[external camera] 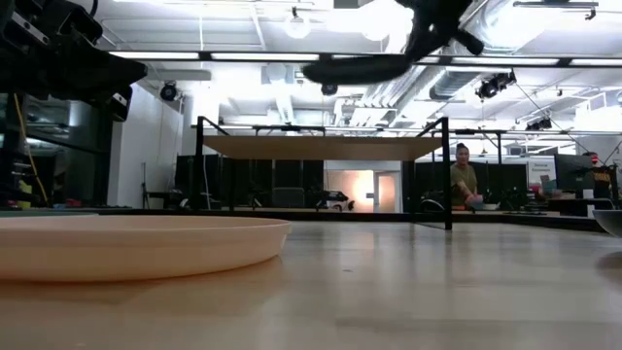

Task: Place and stack plates onto a shelf
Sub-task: Put the black plate on the shelf

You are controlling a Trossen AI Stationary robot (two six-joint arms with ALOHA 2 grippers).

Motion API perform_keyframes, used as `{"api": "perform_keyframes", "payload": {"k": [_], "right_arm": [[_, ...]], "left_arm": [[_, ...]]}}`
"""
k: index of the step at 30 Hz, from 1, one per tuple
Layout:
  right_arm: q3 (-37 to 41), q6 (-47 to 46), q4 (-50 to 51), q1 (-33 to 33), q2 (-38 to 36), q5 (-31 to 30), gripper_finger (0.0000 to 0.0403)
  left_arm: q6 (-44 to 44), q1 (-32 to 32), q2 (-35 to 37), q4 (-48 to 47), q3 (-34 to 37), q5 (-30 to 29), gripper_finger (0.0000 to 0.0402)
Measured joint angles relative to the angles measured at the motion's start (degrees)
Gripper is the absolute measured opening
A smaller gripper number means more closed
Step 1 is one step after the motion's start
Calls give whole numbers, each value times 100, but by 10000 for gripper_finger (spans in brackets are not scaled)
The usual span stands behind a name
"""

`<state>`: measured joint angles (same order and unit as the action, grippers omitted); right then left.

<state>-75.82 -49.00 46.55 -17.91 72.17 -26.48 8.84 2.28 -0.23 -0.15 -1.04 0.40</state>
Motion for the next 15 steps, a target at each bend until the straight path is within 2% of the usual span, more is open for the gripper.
{"api": "perform_keyframes", "payload": {"k": [5, 8, 15], "right_arm": [[-100, 109, 264, -877, 497, 1038, 0], [-97, 104, 519, -1145, 804, 1215, 0], [-97, 105, 431, -1538, 1136, 1586, 0]], "left_arm": [[0, 2, -2, -2, 0, 0, 1], [0, 0, 0, -2, -2, 0, 1], [0, 0, -1, 0, -2, 0, 1]]}}
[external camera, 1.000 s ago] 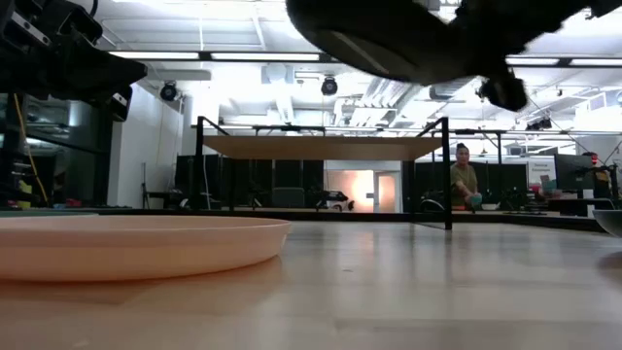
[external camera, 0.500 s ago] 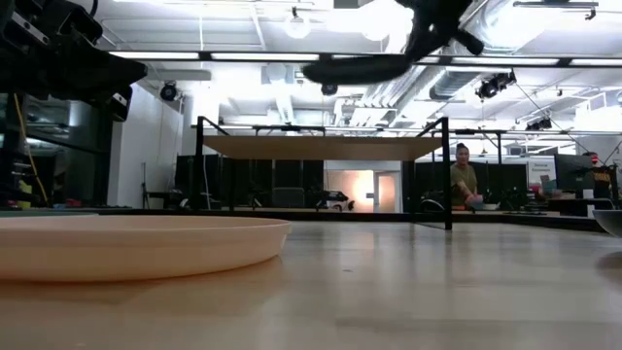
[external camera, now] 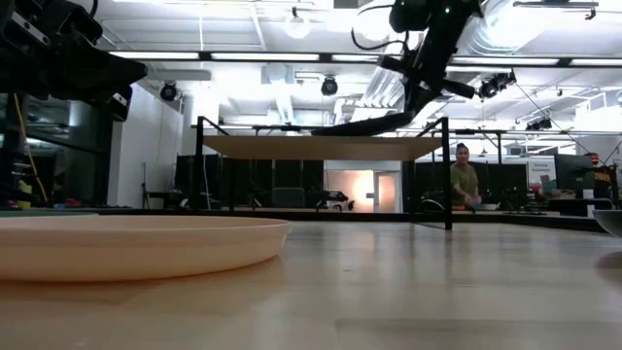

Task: Place and stack plates onto a shelf
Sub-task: Put the black plate on the shelf, then put the blue plate on the shelf

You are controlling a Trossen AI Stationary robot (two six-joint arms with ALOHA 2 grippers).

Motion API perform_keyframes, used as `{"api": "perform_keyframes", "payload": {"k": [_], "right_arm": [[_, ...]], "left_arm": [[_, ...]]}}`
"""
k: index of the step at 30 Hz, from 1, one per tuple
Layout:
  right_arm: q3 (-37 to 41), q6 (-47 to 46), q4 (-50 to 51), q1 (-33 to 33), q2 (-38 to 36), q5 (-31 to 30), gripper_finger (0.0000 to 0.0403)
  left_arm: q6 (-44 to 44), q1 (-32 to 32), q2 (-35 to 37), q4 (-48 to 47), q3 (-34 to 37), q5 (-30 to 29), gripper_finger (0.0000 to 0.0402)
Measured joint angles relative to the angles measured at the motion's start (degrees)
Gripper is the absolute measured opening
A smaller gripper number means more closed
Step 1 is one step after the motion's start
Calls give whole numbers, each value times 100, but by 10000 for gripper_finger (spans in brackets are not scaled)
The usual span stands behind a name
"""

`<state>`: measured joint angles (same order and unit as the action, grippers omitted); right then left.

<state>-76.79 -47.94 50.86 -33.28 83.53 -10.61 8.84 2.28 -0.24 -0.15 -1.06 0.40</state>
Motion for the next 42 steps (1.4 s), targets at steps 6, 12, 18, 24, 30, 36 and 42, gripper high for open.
{"api": "perform_keyframes", "payload": {"k": [6, 12, 18, 24, 30, 36, 42], "right_arm": [[0, 27, 143, -220, 10, -24, 0], [0, 46, 173, -271, 10, 7, 8], [2, 115, 292, -273, 3, -28, 75], [-152, 766, 442, -309, -191, -137, 156], [-325, 1388, 812, -86, -889, -181, 179], [325, 1194, 804, 907, -1948, -138, 179], [1207, 760, 264, 2120, -2883, -118, 179]], "left_arm": [[0, 0, 0, 0, 2, -1, 1], [0, 0, -1, -1, 0, 0, 1], [0, 0, 1, 1, 1, -1, 1], [0, 0, 1, 1, 2, 0, 1], [0, 0, 0, 0, 1, -2, 1], [0, 0, 0, -1, 1, -1, 1], [0, 0, 1, 1, 0, 0, 1]]}}
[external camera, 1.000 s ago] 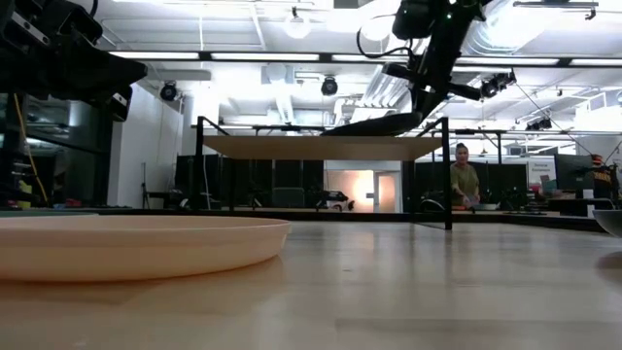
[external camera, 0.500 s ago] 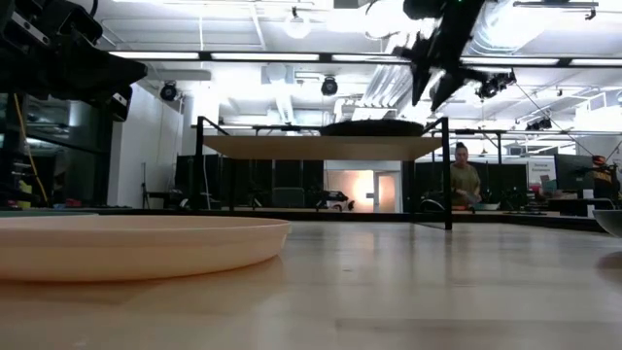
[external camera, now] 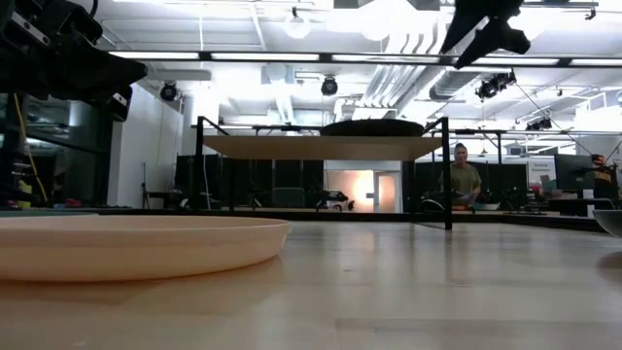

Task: Place and stack plates onto a shelf
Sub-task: Put the blue plate on the shelf

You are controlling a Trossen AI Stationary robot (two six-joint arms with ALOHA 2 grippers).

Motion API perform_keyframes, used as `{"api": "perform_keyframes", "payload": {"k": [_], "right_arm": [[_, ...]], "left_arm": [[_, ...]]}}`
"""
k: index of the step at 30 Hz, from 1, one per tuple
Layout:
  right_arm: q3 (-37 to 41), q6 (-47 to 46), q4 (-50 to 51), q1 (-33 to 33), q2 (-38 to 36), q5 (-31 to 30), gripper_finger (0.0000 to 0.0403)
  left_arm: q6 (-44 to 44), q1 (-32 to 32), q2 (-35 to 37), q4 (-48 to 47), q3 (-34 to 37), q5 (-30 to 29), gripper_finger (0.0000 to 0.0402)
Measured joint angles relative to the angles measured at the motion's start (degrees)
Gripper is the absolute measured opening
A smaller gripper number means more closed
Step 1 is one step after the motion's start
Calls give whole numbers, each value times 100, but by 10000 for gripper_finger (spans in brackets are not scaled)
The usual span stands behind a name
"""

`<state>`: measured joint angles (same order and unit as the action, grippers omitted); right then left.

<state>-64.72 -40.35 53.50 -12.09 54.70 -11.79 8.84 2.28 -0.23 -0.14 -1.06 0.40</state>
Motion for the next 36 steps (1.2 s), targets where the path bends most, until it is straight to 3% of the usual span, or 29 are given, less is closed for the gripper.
{"api": "perform_keyframes", "payload": {"k": [6, 12, 21, 30, 36], "right_arm": [[808, -43, -938, 976, -659, -73, 179], [1587, 189, -1402, 1490, -1137, -715, 178], [2370, 313, -2417, 1376, -1698, -781, 178], [2532, 619, -4157, 1170, -1801, -938, 178], [2532, 1150, -4560, 1157, -1800, -981, 178]], "left_arm": [[0, 0, -2, 0, 0, 0, 1], [0, 1, 0, -1, 2, 0, 1], [0, 0, -1, -1, 1, 0, 1], [0, 0, -2, -2, 0, 0, 1], [0, 0, 0, -2, 0, -1, 1]]}}
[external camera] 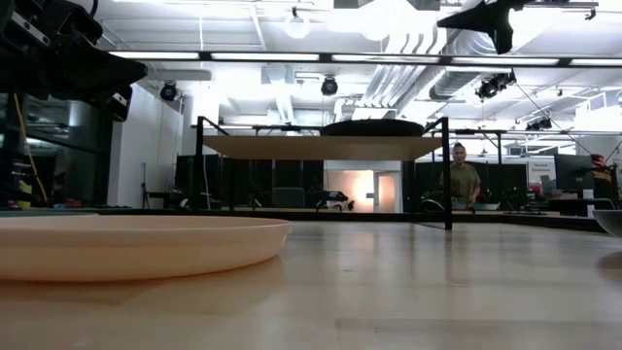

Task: Place and stack plates onto a shelf
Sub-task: Put the blue plate on the shelf

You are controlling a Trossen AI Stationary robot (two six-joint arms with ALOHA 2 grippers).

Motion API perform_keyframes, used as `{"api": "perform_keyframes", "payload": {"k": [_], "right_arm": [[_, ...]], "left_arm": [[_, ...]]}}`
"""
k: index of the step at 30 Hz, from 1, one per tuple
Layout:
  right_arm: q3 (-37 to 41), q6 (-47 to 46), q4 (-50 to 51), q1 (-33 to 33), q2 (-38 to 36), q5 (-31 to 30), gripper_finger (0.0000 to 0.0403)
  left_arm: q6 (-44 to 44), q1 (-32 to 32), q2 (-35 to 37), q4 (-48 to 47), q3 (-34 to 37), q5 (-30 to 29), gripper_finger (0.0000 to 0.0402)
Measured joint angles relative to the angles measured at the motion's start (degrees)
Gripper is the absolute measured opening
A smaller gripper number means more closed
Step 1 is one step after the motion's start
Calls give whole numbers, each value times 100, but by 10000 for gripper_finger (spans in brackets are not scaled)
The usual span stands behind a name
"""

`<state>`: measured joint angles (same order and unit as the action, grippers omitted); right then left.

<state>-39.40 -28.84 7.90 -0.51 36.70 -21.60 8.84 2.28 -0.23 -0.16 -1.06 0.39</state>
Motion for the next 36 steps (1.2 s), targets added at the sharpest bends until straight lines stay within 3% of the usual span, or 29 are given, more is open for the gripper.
{"api": "perform_keyframes", "payload": {"k": [9, 27, 36], "right_arm": [[-1, 39, 116, -4, -116, 188, 178], [-4, -366, 1797, 4, -642, 614, 178], [53, -733, 2220, 242, -644, 402, 178]], "left_arm": [[0, 0, -1, 2, 2, 2, 1], [-21, 0, 0, 2, 2, -2, 1], [-249, 0, -1, 44, 0, -114, 1]]}}
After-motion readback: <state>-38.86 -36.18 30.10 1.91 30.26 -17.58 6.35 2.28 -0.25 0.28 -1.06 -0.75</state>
